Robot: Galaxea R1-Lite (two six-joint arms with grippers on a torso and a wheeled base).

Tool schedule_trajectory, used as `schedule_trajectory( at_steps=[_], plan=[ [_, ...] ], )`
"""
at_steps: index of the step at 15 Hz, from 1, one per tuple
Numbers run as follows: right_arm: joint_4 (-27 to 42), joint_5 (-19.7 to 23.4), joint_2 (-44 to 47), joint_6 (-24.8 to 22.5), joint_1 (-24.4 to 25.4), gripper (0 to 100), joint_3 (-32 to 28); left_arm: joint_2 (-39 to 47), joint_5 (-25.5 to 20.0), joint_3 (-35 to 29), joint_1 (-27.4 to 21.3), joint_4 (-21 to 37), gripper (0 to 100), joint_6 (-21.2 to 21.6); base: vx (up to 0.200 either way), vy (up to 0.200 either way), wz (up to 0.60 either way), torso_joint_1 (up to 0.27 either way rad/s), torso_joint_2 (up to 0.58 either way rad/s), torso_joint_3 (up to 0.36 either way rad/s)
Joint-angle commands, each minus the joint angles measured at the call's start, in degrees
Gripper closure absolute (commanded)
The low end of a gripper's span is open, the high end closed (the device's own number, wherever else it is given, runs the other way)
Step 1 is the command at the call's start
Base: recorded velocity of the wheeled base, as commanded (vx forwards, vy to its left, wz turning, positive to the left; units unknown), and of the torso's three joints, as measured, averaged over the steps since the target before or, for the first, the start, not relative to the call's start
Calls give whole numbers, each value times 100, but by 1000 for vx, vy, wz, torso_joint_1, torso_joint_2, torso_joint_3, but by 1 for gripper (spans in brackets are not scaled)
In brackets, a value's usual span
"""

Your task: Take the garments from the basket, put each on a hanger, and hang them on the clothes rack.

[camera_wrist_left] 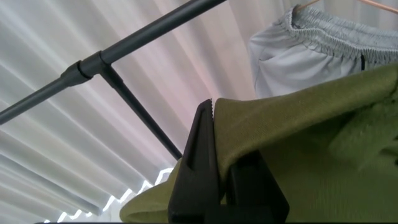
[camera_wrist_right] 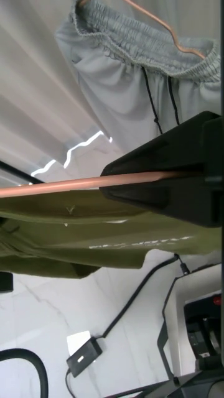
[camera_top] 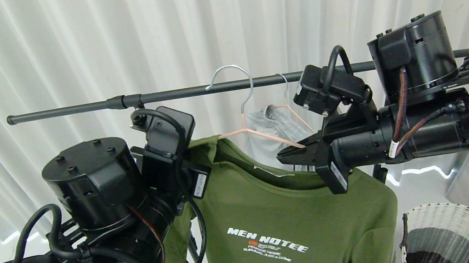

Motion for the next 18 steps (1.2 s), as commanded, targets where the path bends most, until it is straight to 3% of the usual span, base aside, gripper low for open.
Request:
schedule_trajectory(
  at_steps=[1, 11, 12, 18],
  plan=[
    [-4, 10, -7, 12, 22, 100, 12, 7, -5, 4, -1, -13, 100, -10, 0, 0, 0, 0, 0, 0],
    [-22, 97, -34, 389, 154, 100, 21, -37, -23, 110, -45, -189, 100, -10, 0, 0, 0, 0, 0, 0],
    [-31, 89, -60, 504, 163, 100, 21, -37, -58, 119, -45, -189, 0, -18, 0, 0, 0, 0, 0, 0],
    [-75, 36, -262, 1216, -65, 100, 47, -63, -128, 655, 8, -909, 0, -18, 0, 0, 0, 0, 0, 0]
  ],
)
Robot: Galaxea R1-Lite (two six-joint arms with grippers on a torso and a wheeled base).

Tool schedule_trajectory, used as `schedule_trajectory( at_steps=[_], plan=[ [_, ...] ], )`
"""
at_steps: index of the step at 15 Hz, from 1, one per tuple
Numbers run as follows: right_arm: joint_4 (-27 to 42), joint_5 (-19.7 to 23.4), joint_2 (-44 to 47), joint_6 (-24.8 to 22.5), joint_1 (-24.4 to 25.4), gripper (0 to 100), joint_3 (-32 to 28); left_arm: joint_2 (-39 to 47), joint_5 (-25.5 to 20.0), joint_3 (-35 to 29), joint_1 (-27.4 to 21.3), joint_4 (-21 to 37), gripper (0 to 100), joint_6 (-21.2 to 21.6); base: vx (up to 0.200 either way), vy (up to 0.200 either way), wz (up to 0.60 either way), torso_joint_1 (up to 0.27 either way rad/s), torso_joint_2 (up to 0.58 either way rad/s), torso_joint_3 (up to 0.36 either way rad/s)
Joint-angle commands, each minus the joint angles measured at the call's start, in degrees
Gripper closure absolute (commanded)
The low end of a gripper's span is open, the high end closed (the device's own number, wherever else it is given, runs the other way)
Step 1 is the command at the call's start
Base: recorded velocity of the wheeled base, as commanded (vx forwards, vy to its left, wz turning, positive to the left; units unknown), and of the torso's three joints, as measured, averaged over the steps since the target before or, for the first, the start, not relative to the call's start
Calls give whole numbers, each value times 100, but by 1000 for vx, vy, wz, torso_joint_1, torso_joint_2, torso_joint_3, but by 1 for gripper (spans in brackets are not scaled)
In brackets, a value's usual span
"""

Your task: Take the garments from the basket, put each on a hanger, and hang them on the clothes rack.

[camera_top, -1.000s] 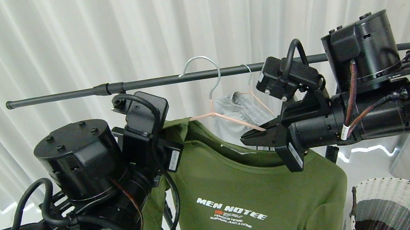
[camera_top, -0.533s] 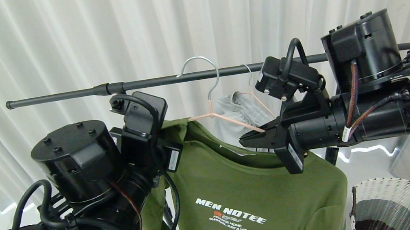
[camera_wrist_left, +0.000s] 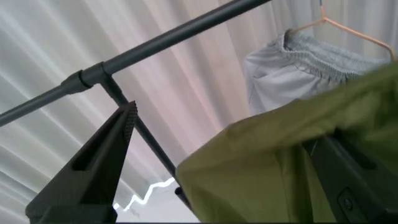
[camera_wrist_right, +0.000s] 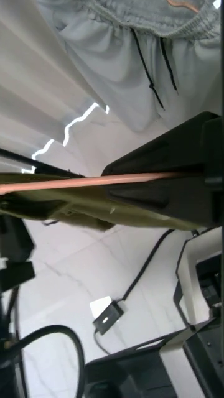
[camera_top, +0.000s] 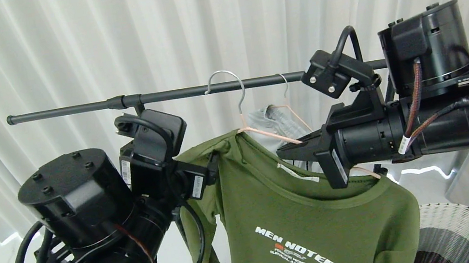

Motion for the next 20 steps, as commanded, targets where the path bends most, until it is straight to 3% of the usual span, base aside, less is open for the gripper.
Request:
schedule_trajectory(
  at_steps=[1, 9, 14, 17, 20],
  plan=[
    [-21, 6, -184, 89, -182, 100, 98, -57, 14, 378, 72, -169, 0, -5, 0, 0, 0, 0, 0, 0],
    [-364, 76, -852, 89, -621, 100, 687, -48, -443, 1169, 687, -301, 0, -23, 0, 0, 0, 0, 0, 0],
    [-1059, 797, -1379, 80, -814, 100, 1311, 295, -1928, 1433, 1460, -310, 0, -32, 0, 0, 0, 0, 0, 0],
    [-1199, 1465, -1705, 62, -937, 100, 1575, 611, -2965, 1442, 2146, -336, 0, -67, 0, 0, 0, 0, 0, 0],
    [-1340, 1605, -1775, 62, -955, 100, 1645, 664, -3721, 1442, 2366, -354, 0, -67, 0, 0, 0, 0, 0, 0]
  ],
)
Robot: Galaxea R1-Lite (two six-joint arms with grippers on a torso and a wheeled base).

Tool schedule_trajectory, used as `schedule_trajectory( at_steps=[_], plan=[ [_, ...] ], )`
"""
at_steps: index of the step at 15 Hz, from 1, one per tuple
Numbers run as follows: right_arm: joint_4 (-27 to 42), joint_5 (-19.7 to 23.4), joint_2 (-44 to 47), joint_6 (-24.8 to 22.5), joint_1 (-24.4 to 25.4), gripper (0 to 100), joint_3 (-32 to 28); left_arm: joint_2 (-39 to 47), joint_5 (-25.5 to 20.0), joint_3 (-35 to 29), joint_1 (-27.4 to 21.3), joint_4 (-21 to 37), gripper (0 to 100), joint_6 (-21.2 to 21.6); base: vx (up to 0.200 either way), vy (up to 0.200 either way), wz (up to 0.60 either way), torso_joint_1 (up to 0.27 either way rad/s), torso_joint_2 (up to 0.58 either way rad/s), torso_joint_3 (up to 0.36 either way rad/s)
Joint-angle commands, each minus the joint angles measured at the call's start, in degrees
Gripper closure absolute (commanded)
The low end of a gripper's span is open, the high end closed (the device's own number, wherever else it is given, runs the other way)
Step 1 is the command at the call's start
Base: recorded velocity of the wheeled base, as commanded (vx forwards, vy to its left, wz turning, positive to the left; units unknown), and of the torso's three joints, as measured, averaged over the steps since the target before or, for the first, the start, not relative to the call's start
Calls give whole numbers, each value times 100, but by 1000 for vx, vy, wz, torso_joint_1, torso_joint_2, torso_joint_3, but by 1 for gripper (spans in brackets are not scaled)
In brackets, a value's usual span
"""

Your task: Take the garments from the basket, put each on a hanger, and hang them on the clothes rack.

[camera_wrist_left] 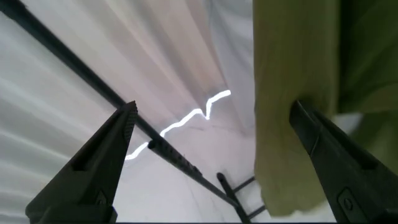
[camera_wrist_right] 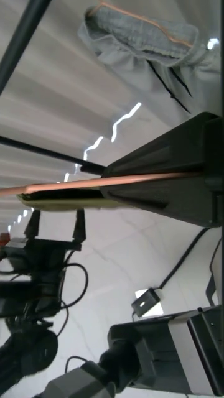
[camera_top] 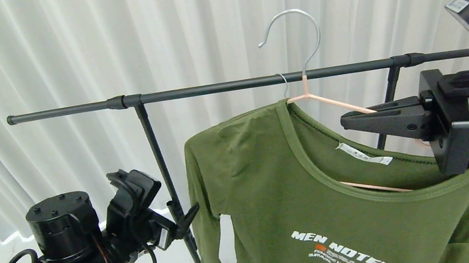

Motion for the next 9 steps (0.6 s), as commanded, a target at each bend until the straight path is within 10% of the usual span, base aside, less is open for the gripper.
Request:
schedule_trajectory(
  at_steps=[1, 6, 7, 9],
  plan=[
    [-98, 51, -85, -1, -9, 100, 91, 95, -149, 2, 86, -1, 0, 0, 0, 0, 0, 0, 0, 0],
    [-265, 297, -85, -19, -9, 100, 188, 121, -342, 63, 86, -221, 0, 0, 0, 0, 0, 0, 0, 0],
    [-265, 289, -85, -19, -9, 100, 214, 130, -386, 99, 86, -291, 100, 9, 0, 0, 0, 0, 0, 0],
    [-265, 271, -85, -19, -18, 100, 214, 156, -360, 107, 139, -300, 100, 9, 0, 0, 0, 0, 0, 0]
  ],
)
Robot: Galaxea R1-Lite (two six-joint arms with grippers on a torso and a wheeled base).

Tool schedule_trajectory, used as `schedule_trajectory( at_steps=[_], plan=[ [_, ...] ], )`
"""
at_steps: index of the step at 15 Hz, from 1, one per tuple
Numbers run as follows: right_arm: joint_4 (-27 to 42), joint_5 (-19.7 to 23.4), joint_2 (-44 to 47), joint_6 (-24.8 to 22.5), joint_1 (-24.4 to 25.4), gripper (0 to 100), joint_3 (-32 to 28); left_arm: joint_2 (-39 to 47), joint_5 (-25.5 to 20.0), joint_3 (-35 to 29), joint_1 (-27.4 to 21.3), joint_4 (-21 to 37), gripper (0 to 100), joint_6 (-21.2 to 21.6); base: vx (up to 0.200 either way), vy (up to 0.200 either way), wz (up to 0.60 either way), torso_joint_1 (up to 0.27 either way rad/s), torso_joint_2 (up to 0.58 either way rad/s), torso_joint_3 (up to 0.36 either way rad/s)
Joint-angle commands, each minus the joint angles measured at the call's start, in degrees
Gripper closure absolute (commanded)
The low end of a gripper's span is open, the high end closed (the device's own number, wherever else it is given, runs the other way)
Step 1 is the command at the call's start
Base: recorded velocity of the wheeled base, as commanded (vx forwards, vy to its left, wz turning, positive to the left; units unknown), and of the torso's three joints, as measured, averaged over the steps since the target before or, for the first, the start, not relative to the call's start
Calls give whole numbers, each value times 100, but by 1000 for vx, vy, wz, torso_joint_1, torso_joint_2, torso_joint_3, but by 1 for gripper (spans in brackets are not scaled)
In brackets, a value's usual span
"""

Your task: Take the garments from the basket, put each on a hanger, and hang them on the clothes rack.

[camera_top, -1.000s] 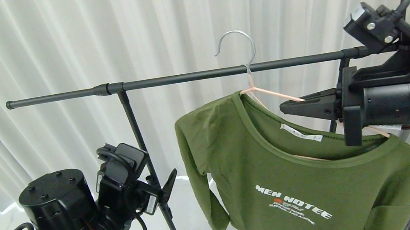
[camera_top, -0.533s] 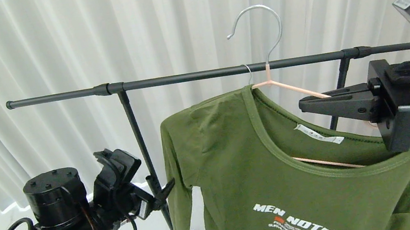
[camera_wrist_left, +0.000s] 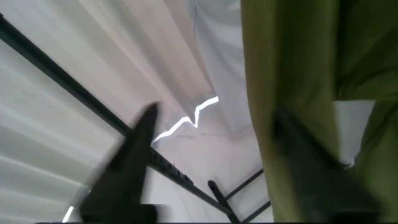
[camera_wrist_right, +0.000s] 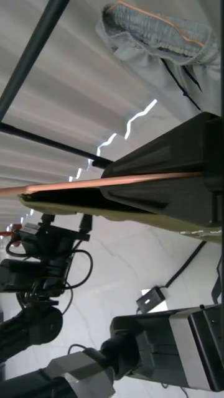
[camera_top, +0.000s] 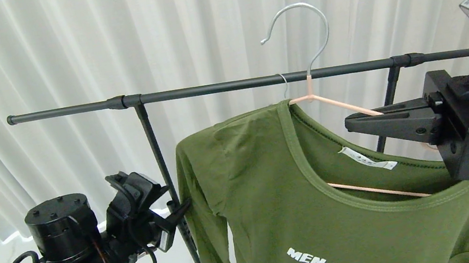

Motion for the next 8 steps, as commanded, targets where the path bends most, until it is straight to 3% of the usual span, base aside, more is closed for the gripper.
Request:
schedule_trajectory(
  at_steps=[1, 5, 8],
  plan=[
    [-1, -6, 16, -2, -46, 100, 2, 39, 15, 17, 140, 2, 100, 1, 0, 0, 0, 0, 0, 0],
    [-1, 3, -90, -10, -195, 100, -7, 66, 6, 334, 737, -7, 100, 62, 0, 0, 0, 0, 0, 0],
    [-9, 3, -98, -10, -195, 100, -7, 83, 6, 422, 904, -7, 100, 62, 0, 0, 0, 0, 0, 0]
  ],
)
